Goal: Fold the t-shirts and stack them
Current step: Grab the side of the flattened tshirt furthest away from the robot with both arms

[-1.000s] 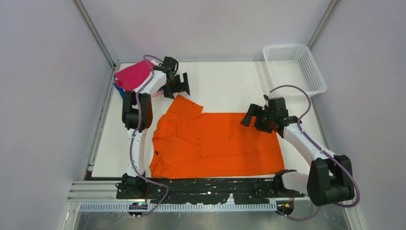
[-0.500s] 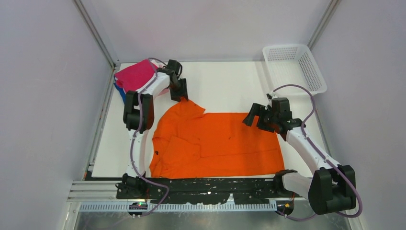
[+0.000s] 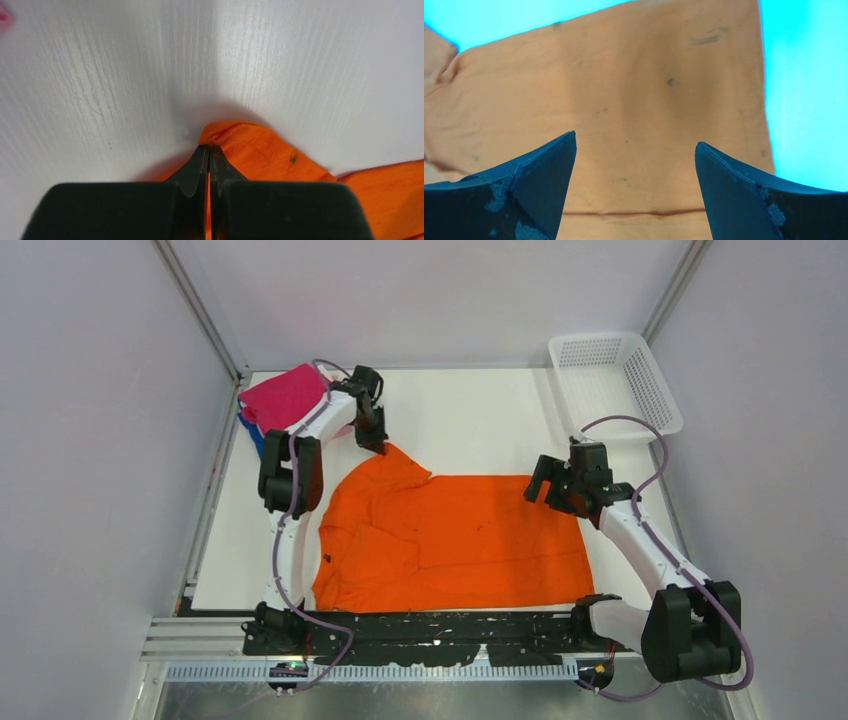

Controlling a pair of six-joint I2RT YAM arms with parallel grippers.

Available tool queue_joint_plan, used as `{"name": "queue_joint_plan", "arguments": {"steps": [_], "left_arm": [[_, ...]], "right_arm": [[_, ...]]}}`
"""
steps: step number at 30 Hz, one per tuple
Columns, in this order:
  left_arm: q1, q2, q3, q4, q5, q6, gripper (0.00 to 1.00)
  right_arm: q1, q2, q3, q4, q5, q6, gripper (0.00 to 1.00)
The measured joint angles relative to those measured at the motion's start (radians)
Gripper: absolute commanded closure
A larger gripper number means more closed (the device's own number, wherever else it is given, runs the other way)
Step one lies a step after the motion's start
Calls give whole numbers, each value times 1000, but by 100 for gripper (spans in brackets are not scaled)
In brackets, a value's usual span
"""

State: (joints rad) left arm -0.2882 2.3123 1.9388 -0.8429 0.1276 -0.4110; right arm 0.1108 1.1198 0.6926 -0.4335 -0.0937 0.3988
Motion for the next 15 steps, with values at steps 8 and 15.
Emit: {"name": "queue_joint_plan", "arguments": {"steps": [8,15], "left_arm": [[-8,-195,-284,114,-10,2,100],[-23,-341,-378,232,18,10,100]], "right_arm": [[-2,254,207,-50,237,25,4],[20,599,491,-89,424,27,2]]}}
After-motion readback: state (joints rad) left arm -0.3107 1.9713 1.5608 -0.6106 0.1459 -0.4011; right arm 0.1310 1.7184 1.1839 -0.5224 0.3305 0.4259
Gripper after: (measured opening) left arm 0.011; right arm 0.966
